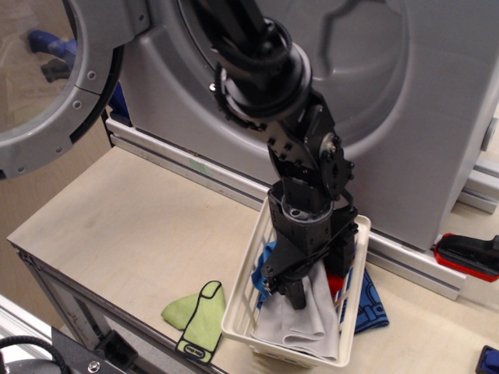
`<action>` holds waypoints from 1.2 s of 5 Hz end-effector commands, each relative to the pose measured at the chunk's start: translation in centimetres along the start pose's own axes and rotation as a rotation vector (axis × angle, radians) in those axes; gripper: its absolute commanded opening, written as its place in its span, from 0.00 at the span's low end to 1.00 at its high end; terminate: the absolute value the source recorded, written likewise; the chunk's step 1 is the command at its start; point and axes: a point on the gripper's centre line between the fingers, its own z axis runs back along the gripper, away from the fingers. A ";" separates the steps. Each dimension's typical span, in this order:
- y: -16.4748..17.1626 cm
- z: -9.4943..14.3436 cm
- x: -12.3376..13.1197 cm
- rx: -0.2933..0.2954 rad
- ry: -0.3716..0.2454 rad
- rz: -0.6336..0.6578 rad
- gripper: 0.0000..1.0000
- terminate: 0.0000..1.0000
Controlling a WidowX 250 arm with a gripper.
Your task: Put clothes in laundry machine
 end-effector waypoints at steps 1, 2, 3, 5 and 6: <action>0.5 -1.8 1.2 0.015 -0.056 -0.029 1.00 0.00; 1.1 -1.2 1.4 -0.022 -0.044 -0.100 0.00 0.00; 1.1 -0.2 1.8 -0.027 -0.047 -0.174 0.00 0.00; 0.4 3.7 2.2 -0.061 -0.043 -0.375 0.00 0.00; -1.0 7.0 2.4 -0.104 -0.094 -0.373 0.00 0.00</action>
